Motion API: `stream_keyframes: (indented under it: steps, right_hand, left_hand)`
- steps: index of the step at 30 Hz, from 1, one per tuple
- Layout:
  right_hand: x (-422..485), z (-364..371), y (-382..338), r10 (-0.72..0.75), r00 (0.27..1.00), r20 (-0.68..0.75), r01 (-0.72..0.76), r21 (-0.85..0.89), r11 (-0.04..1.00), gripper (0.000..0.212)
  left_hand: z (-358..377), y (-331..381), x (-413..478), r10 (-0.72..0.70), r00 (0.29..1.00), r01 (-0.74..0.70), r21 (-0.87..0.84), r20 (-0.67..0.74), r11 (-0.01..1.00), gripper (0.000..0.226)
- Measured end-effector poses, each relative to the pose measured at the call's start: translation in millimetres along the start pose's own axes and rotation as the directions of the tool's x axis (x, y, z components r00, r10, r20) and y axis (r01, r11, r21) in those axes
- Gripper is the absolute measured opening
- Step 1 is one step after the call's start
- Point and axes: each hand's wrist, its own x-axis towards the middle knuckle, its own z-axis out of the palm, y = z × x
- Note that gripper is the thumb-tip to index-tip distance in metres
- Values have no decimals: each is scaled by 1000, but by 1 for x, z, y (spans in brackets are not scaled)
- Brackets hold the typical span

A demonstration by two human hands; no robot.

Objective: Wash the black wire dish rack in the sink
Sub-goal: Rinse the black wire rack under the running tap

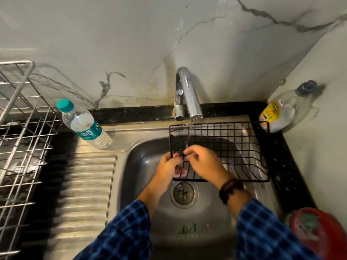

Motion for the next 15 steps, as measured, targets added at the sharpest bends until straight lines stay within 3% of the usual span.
stream_keyframes:
  steps: [3, 6, 9, 11, 13, 14, 15]
  right_hand:
    - [38, -11, -12, 183, 964, 195, -243, 355, 903, 22]
    - [45, -38, -13, 205, 957, 206, -285, 523, 803, 26]
    - [43, -50, 2, 327, 945, -11, -231, 685, 691, 34]
    - [41, -43, 10, 469, 829, -305, -181, 646, 741, 22]
    - [36, -32, 8, 442, 670, -596, -198, 430, 881, 9]
    - [32, -23, 2, 373, 676, -636, -190, 338, 922, 5]
    - [30, -12, -4, 305, 750, -587, -165, 280, 946, 5]
  left_hand:
    - [7, 6, -1, 84, 996, -85, 31, 31, 996, 25]
    - [-3, 4, -3, 151, 988, -151, 10, -7, 988, 33]
    - [-13, 2, -5, 203, 978, -203, -4, -49, 979, 37]
    - [-19, -1, -4, 231, 970, -232, -5, -76, 973, 35]
    - [-21, -4, -3, 241, 966, -242, -4, -89, 970, 34]
    - [-20, -4, -4, 242, 966, -244, -9, -92, 970, 34]
    - [-17, -3, -4, 248, 964, -251, -18, -92, 968, 35]
